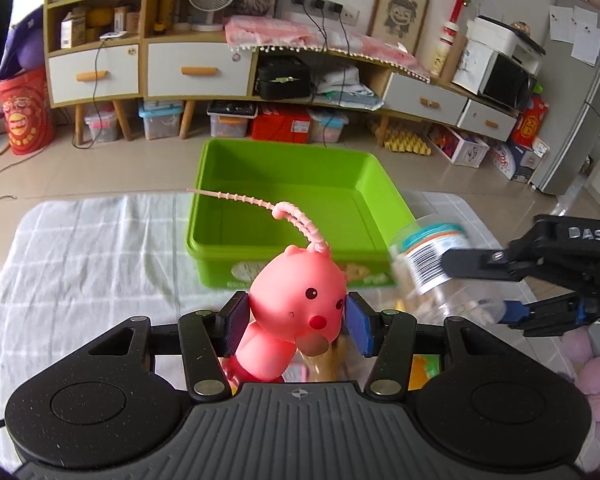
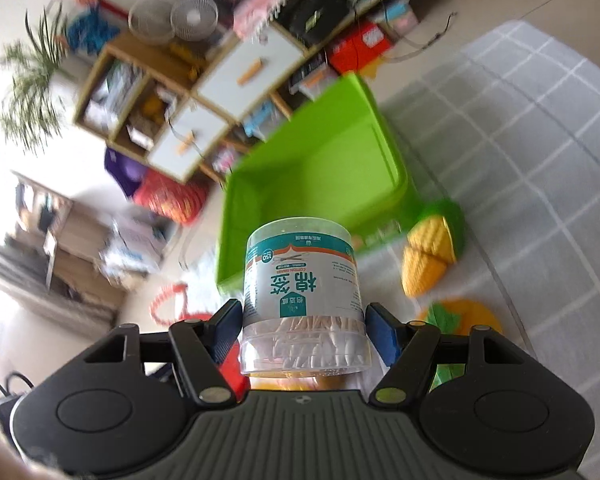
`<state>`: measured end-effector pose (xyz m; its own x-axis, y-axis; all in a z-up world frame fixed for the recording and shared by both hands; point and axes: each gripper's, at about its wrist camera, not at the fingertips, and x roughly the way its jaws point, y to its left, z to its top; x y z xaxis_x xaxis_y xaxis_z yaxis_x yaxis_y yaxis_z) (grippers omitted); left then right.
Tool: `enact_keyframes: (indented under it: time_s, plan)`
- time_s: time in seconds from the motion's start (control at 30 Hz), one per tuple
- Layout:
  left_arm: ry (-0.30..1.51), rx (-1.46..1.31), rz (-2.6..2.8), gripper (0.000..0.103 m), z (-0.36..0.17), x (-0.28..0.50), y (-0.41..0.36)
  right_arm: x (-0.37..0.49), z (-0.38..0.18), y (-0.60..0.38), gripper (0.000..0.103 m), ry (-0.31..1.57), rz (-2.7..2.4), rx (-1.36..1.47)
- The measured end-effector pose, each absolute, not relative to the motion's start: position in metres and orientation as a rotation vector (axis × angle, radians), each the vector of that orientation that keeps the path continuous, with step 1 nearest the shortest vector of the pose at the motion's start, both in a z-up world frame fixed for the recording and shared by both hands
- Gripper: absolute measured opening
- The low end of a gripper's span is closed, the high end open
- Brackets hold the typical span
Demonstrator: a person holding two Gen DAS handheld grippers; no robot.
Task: Organize rigid objects
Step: 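Lift the pig and jar with both grippers and carry them over the green bin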
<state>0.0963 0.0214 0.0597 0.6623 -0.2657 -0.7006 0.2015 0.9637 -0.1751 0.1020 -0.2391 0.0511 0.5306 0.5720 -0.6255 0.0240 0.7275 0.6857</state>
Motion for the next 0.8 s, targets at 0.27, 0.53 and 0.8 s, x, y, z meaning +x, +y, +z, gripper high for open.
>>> enact_keyframes:
  time_s: [0.27,0.53,0.8]
  plan:
    - [0.792,-0.085,-0.244,0.057,0.057,0.15,0.015,0.126,0.048,-0.251,0.051,0.826,0.281,0.873]
    - [0.788,-0.106,-0.213,0.057,0.044,0.194,0.017,0.166,0.047,-0.248,0.051,0.741,0.213,0.869]
    - [0.806,-0.126,-0.213,0.056,0.022,0.213,0.015,0.194,0.031,-0.242,0.051,0.758,0.197,0.796]
